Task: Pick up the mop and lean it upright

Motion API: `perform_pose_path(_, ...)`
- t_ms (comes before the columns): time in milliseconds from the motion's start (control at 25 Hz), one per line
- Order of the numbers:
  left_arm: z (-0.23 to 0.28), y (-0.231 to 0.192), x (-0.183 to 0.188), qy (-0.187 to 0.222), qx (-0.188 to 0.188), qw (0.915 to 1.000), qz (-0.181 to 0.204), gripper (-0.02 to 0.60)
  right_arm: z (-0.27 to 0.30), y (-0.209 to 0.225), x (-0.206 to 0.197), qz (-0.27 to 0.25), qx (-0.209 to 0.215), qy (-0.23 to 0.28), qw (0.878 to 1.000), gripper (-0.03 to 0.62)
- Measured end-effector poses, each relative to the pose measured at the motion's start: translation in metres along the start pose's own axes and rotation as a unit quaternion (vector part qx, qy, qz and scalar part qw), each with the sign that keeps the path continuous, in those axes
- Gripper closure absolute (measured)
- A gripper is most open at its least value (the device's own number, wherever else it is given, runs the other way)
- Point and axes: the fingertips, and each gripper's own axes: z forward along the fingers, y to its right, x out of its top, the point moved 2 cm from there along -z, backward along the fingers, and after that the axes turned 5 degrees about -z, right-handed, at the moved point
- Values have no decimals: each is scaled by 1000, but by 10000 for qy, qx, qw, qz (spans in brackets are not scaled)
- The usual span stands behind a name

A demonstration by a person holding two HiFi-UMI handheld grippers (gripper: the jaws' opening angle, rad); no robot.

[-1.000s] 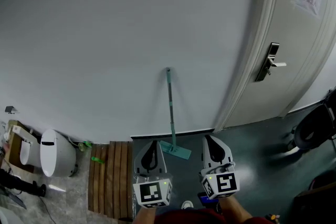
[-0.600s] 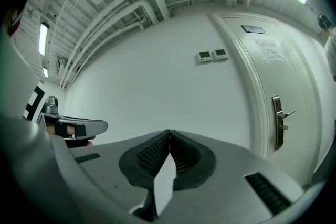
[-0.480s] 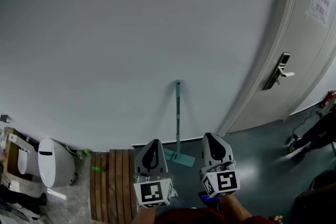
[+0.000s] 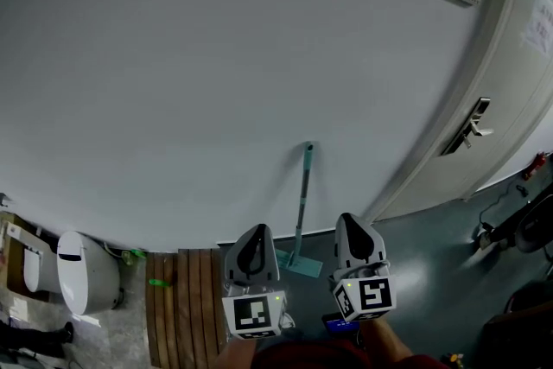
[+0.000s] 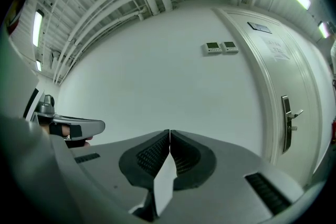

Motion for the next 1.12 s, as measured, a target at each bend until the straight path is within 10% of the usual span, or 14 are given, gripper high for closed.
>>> perform_pose_path(1120,110,18,-12,1,245,9996,165,568,89,66,-20,182,263,-27,9995,576)
